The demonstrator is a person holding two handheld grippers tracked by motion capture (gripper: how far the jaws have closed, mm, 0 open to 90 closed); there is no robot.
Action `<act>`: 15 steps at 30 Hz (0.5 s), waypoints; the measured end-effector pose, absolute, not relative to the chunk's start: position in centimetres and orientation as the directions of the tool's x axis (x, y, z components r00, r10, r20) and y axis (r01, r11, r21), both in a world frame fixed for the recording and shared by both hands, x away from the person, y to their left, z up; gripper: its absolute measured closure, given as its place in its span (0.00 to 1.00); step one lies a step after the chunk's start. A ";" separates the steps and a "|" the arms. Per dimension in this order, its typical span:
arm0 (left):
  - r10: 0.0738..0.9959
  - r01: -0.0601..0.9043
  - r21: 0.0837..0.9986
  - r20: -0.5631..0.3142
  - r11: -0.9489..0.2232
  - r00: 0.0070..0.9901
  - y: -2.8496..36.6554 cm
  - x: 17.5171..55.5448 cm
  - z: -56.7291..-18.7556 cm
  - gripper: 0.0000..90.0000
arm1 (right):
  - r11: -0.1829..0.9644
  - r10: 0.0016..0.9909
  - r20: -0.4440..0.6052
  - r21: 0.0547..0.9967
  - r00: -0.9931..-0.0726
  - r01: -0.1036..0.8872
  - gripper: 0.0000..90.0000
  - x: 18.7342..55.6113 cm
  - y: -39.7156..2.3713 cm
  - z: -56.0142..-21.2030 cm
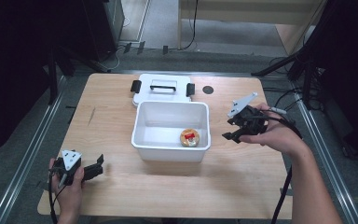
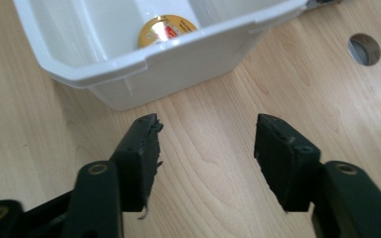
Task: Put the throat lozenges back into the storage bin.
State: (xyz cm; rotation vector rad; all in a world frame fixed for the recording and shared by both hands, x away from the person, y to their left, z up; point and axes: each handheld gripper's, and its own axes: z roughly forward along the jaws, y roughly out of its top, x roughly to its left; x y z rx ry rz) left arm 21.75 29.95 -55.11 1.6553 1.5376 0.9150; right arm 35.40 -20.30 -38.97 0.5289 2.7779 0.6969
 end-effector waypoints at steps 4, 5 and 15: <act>0.998 0.514 0.856 0.040 -0.061 0.052 29.9 21.7 -55.1 0.00 | 0.787 0.457 -0.144 0.526 -0.878 0.323 0.41 34.8 -21.4 -41.0; 0.998 0.513 0.856 0.040 -0.061 0.051 29.9 21.7 -55.1 0.00 | 0.780 0.471 -0.149 0.531 -0.870 0.331 0.40 34.6 -21.7 -41.4; 0.998 0.514 0.856 0.036 -0.057 0.051 30.0 21.8 -55.1 0.00 | 0.624 0.645 -0.141 0.665 -0.751 0.411 0.26 32.7 -23.1 -46.7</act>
